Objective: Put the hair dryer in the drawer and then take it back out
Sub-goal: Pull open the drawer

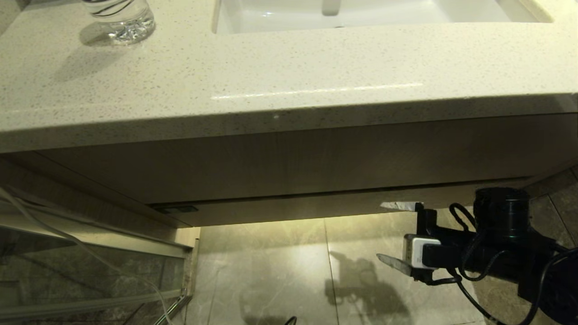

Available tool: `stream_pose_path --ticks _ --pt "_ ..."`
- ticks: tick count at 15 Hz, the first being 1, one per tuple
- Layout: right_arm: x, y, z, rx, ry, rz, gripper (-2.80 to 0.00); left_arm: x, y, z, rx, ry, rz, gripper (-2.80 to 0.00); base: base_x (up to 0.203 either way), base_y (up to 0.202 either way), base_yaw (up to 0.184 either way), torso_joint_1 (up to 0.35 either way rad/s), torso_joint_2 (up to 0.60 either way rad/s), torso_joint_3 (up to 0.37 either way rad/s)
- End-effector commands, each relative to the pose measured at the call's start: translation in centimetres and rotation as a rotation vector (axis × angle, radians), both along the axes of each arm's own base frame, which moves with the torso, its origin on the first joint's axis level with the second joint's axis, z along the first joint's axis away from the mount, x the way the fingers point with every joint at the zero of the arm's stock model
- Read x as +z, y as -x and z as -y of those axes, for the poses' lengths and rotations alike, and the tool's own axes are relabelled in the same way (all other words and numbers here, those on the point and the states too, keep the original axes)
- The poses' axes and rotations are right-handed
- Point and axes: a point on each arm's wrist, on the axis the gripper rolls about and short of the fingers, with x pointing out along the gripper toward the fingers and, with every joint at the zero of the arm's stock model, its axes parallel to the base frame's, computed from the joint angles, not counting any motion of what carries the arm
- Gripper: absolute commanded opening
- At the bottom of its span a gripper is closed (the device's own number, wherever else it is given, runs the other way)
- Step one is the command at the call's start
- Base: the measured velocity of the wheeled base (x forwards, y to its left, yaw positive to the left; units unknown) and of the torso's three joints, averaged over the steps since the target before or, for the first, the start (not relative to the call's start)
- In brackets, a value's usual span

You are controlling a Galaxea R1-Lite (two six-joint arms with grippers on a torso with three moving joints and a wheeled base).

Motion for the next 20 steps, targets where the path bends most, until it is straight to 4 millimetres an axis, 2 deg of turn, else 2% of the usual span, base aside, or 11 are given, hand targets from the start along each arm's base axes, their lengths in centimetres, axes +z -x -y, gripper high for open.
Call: stream_pose_path --ticks 1,5,10,17,20 --pt "0.4 1.2 0.2 0.011 0.009 0.002 0.0 0.0 0.0 0.0 0.0 0.0 0.0 -2.8 0.0 0.0 0.0 0.0 0.0 0.0" --pt "-0.1 1.4 -0.4 0.034 0.035 0.023 0.0 0.0 0.0 0.0 0.001 0.0 0.0 -2.8 0.0 0.0 0.0 0.0 0.0 0.0" --pt "-0.9 0.5 -0.7 0.023 0.048 0.005 0.0 0.0 0.0 0.0 0.0 0.0 0.0 -2.8 0.0 0.0 0.0 0.0 0.0 0.0" --pt "-2.1 0.9 -0.1 -0.008 0.023 -0.108 0.0 0.0 0.0 0.0 0.001 0.0 0.0 -2.8 0.0 0.0 0.0 0.0 0.0 0.0" --pt "-2.1 0.7 1.2 -0.057 0.027 -0.137 0.0 0.0 0.0 0.0 0.0 0.0 0.0 -2.8 0.0 0.0 0.0 0.0 0.0 0.0"
